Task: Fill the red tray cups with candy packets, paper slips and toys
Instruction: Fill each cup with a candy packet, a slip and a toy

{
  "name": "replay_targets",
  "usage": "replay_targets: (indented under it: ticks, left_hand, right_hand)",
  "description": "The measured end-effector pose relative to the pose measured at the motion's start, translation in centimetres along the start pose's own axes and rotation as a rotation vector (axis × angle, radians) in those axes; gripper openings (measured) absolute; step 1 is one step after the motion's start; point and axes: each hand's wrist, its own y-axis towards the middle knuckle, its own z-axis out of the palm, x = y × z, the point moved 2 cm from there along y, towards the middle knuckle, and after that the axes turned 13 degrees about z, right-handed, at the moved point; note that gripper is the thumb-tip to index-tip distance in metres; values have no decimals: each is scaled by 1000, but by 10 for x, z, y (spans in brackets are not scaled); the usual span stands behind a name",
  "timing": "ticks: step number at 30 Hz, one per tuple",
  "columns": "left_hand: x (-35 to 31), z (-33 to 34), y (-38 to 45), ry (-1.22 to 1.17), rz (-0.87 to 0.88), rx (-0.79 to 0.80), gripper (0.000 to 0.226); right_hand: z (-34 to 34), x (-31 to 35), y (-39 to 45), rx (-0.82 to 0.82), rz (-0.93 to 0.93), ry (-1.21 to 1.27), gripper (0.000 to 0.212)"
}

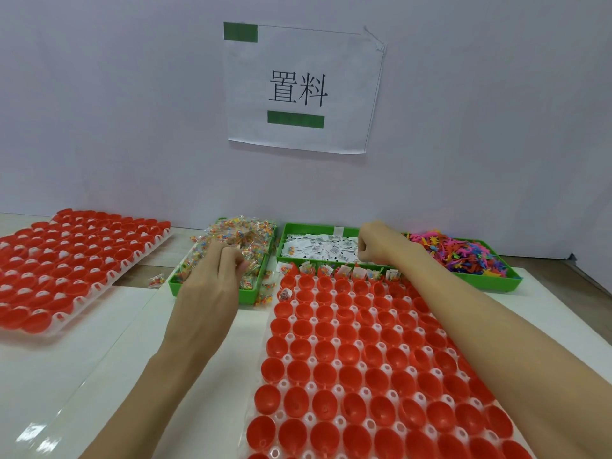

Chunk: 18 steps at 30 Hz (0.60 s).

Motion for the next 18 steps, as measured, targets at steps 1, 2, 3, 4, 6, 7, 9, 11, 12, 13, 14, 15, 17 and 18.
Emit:
replay_targets:
  ticks: [1, 2, 3, 4, 6, 7, 9, 11, 12, 13, 14, 15, 17, 18]
  left_hand:
    - [-4, -1, 1, -20, 2, 1, 16]
    - [-7, -2, 2, -37, 5, 3, 16]
    - [-9, -3, 4, -48, 10, 2, 16]
    - [-12, -4, 4, -59, 18, -3, 15]
    - [-16, -6, 4, -87, 29, -19, 13]
    - [-18, -6, 3, -101, 31, -29, 13]
    - [-21, -6, 3, -138, 15, -56, 14]
    - [-26, -5, 3, -170, -6, -74, 14]
    - [-28, -4, 4, -191, -12, -80, 12]
    - [-31, -3, 4, -226, -28, -86, 7]
    - [-34, -3, 4, -288, -68, -91, 2]
    - [-38, -3, 5, -376, -135, -95, 4]
    - [-47, -2, 6, -617, -304, -108, 11]
    - [-52, -2, 8, -758, -401, -107, 12]
  right_hand:
    - [0, 0, 0, -11, -5, 30, 44]
    - [0, -2, 1, -10, 13, 79, 44]
    - [0, -4, 2, -7, 47, 139, 39]
    - [0, -6, 2, -9, 80, 212, 30]
    - [-3, -10, 1, -25, 98, 421, 21]
    - [-5, -11, -2, -36, 95, 524, 20]
    - [-8, -12, -15, -52, 77, 700, 18]
    - [-8, -12, -33, -40, 58, 814, 17]
    - [-8, -11, -43, -27, 53, 846, 16]
    - [-9, -10, -52, -17, 50, 868, 16]
    - [-10, -9, -61, -11, 47, 892, 16]
    - [-13, -8, -70, -6, 41, 928, 16]
    - [-21, -2, -89, 12, 10, 1027, 16]
    - [-24, 2, -100, 16, -15, 1068, 15]
